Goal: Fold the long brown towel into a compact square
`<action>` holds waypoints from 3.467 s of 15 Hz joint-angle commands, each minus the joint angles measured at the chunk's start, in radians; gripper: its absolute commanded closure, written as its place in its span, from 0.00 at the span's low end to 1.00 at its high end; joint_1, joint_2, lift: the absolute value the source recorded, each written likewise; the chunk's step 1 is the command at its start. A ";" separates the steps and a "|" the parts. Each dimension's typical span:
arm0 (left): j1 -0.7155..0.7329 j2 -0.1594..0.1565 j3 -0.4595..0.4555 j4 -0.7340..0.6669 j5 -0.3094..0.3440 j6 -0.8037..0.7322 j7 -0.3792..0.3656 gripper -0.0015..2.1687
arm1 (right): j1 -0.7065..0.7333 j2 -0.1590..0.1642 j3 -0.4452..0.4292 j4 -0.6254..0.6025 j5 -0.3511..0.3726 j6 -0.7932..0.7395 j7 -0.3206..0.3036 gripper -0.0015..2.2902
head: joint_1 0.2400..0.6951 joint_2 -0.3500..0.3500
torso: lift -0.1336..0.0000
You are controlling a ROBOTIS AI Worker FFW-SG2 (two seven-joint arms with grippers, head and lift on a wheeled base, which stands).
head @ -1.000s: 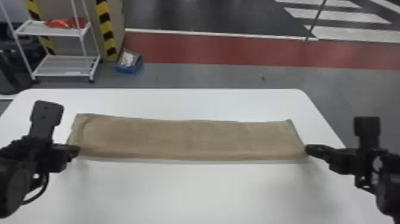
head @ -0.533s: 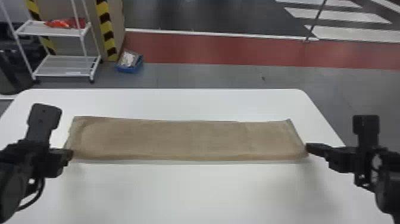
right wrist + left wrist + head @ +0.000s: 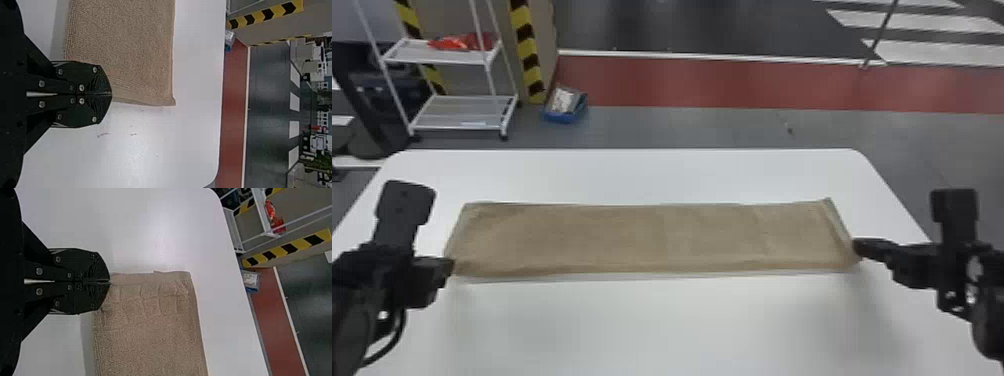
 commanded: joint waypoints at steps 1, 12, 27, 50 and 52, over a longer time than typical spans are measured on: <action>0.007 0.000 0.000 0.000 0.001 -0.012 0.009 0.66 | 0.008 0.000 -0.001 0.000 -0.001 -0.008 0.002 0.64 | 1.00 0.40 | 0.08; -0.094 -0.008 -0.052 0.162 0.029 -0.140 0.095 0.02 | 0.054 0.046 -0.004 -0.100 -0.046 -0.146 -0.003 0.02 | 1.00 0.40 | 0.08; -0.179 -0.006 -0.052 0.339 0.029 -0.217 0.020 0.30 | 0.134 0.174 0.198 -0.143 0.020 -0.287 -0.025 0.07 | 1.00 0.68 | 0.08; -0.243 -0.057 0.022 0.060 0.411 0.034 0.017 0.64 | 0.059 0.257 0.339 0.041 0.115 -0.490 -0.061 0.75 | 1.00 0.64 | 0.08; -0.274 -0.075 0.052 0.080 0.525 0.047 0.052 0.64 | 0.057 0.257 0.384 0.067 0.146 -0.511 -0.061 0.82 | 1.00 0.65 | 0.08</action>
